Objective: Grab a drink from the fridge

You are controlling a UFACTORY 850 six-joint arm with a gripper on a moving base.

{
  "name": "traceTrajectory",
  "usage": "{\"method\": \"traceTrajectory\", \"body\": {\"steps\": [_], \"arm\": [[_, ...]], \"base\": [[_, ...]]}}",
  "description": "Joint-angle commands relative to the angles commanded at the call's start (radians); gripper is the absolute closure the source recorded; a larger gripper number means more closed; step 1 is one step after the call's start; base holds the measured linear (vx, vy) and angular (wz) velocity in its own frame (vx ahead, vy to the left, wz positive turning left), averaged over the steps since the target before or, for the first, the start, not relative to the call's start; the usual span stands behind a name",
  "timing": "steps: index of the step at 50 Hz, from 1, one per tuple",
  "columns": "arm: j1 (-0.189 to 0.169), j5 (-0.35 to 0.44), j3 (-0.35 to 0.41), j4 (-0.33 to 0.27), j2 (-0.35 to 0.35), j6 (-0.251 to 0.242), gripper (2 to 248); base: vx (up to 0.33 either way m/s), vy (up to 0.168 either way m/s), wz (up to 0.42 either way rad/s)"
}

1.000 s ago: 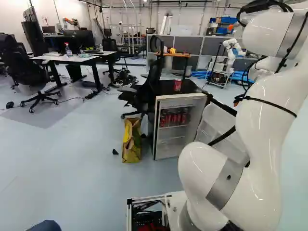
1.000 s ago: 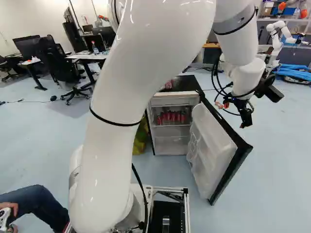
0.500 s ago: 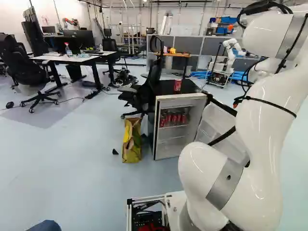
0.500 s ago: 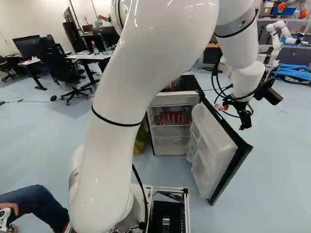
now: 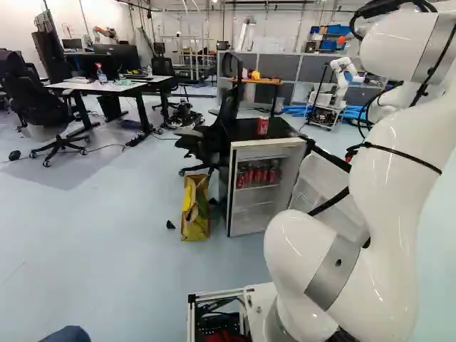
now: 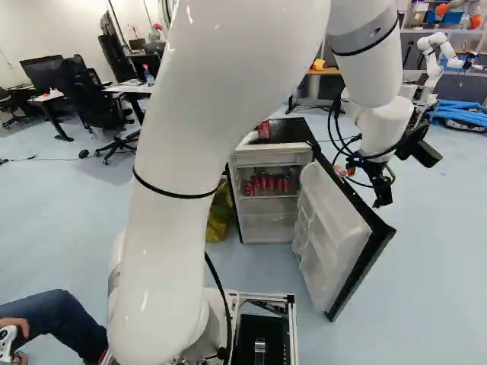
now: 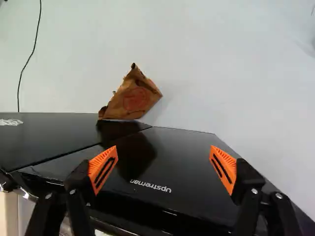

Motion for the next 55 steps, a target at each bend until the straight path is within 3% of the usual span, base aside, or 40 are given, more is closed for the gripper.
{"method": "traceTrajectory", "body": {"steps": [55], "arm": [[-0.004, 0.0, 0.176, -0.048, 0.13, 0.0, 3]], "base": [[0.0, 0.0, 0.0]]}}
